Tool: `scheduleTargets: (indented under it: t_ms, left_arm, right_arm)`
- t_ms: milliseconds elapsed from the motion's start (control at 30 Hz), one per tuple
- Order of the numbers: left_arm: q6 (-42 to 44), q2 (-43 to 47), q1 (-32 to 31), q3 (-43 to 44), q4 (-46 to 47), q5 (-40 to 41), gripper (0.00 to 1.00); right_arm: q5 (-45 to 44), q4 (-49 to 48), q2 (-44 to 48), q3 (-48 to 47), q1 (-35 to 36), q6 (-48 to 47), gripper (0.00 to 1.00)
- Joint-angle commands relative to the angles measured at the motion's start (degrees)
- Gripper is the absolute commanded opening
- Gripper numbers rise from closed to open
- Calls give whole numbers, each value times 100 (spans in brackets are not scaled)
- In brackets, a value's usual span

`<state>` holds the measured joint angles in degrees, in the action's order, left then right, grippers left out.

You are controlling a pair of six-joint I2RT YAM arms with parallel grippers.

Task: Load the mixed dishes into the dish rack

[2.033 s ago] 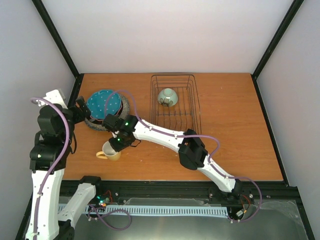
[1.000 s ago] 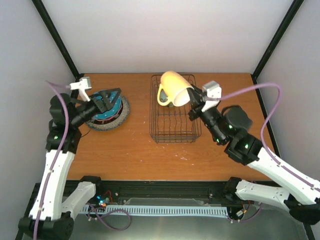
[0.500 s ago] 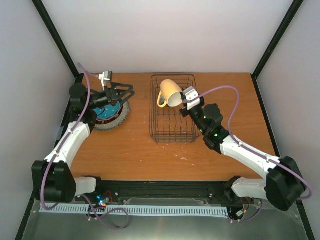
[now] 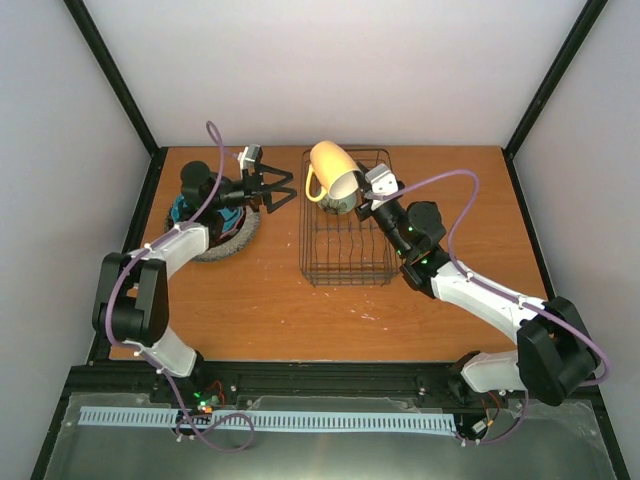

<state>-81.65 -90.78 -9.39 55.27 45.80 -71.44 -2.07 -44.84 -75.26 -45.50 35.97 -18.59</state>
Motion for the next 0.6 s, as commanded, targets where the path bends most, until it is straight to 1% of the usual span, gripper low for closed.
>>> scheduleTargets:
  t_ms: [0,67,200,433,567]
  left_arm:
    - [-761,-231,-179,353,1369,-40,100]
    - [-1061,-343,-257,331,1826,33,99]
    - [-1510,-481,-393,257,2513,155,93]
    - [-1725,-547,-511,123,2891,317,84]
    - [-1731,-572,-533,166,2899,356,73]
  right_arm:
    - [87,-806,65,-237,-76,143,3]
    - [98,-807,32,-245,-81,154,3]
    - [83,-833,-12,-279,-89,169,3]
    - [143,-779,-143,-398,-90,266,3]
    - [151,-832,-177,-409,-85,328,3]
